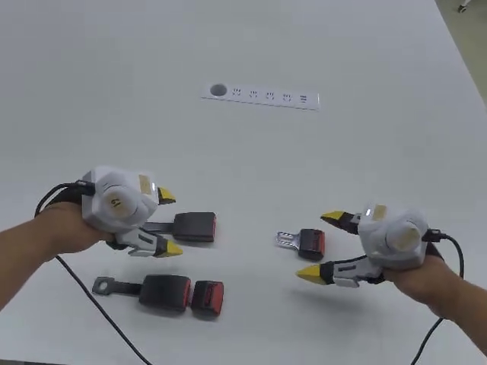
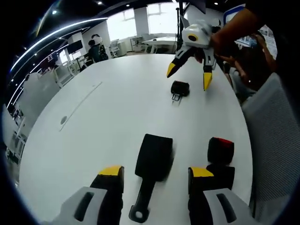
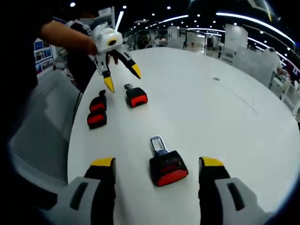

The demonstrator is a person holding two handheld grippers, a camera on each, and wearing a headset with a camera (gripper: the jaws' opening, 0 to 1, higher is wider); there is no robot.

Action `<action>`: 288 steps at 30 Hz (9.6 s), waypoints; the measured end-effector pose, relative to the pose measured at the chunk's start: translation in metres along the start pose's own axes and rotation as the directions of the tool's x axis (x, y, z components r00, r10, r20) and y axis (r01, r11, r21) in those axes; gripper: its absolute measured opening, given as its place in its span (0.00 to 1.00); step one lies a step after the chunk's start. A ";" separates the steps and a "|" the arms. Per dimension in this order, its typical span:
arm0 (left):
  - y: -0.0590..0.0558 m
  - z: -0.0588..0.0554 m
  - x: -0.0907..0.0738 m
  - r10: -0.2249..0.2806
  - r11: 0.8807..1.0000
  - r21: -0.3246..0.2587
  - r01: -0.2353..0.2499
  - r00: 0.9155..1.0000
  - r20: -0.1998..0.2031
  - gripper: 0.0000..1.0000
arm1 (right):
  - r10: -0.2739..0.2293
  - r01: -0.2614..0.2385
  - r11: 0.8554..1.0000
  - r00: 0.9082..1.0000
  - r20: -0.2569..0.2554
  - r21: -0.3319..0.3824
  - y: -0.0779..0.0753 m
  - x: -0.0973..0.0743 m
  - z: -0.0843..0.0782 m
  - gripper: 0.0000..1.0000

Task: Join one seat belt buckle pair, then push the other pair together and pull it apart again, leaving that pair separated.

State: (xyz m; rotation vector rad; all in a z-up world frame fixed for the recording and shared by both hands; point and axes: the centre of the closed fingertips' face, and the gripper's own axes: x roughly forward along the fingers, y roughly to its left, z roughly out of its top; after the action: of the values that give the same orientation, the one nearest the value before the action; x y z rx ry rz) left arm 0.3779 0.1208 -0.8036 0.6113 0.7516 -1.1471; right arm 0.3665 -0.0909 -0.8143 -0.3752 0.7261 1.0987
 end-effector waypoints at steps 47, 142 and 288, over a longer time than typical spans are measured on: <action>0.000 -0.007 0.037 -0.175 0.970 0.151 0.188 0.980 -0.098 0.34 | 0.137 -0.142 0.980 0.989 -0.048 -0.137 -0.011 0.022 -0.012 0.36; -0.002 -0.011 0.043 -0.197 0.948 0.217 0.232 0.966 -0.170 0.33 | 0.179 -0.198 0.958 0.978 -0.105 -0.208 0.043 0.121 0.072 0.35; 0.005 0.020 -0.017 0.113 0.981 -0.171 -0.087 0.983 0.145 0.77 | -0.268 0.258 0.958 0.960 0.075 0.123 -0.006 -0.013 0.013 0.95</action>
State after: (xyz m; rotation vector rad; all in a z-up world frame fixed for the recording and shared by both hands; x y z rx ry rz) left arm 0.3827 0.1168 -0.7776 0.4121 0.6671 -1.0155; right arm 0.3732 -0.0942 -0.7959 -0.3140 0.6334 0.8138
